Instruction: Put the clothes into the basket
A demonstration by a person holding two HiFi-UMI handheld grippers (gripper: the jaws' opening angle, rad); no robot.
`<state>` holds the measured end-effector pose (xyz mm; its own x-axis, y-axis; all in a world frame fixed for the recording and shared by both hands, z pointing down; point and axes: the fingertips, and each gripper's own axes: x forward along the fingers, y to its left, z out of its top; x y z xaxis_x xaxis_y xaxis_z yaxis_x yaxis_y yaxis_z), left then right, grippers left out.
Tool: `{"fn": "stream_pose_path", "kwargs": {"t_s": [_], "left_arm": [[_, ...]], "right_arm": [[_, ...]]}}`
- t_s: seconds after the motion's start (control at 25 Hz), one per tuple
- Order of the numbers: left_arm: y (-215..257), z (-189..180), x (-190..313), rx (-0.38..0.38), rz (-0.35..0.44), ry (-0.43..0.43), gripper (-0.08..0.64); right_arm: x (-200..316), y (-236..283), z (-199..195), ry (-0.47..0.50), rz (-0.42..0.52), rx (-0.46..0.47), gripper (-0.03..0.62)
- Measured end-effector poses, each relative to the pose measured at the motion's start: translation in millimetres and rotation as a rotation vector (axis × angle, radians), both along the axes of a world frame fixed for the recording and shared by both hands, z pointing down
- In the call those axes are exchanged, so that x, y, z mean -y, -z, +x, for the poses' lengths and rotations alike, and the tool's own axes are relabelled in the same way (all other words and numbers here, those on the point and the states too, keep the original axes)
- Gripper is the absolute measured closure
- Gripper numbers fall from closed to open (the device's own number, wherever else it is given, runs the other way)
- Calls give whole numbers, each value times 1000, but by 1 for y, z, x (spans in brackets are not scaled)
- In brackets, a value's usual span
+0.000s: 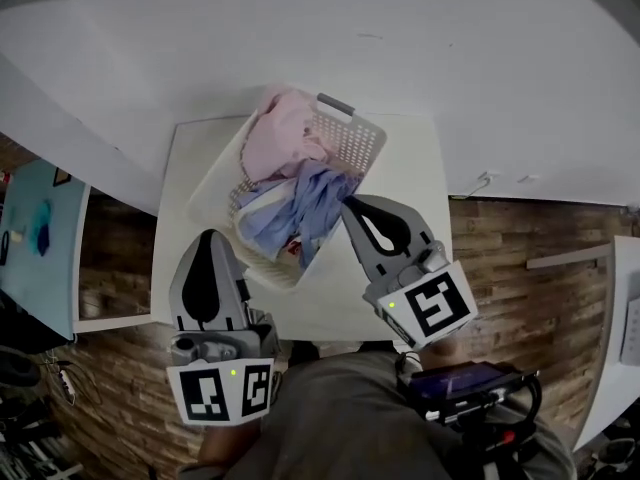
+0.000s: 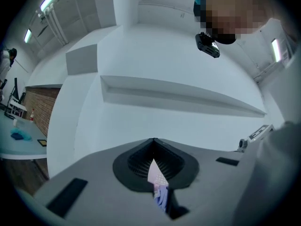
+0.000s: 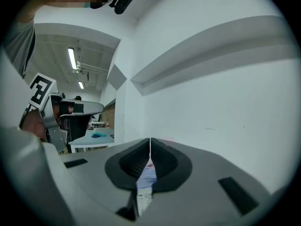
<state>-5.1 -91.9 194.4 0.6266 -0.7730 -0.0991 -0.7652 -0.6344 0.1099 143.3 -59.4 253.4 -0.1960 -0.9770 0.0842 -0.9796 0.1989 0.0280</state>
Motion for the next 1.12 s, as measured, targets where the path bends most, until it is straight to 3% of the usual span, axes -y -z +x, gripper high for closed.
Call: {"fn": "stream_pose_path", "kwargs": {"t_s": [0.52, 1.12], "left_arm": [[24, 33, -23, -29, 77, -76, 552], [27, 45, -36, -24, 90, -103, 552]], "right_arm": [[-27, 36, 30, -82, 118, -25, 584], [-36, 45, 35, -85, 129, -13, 584]]}}
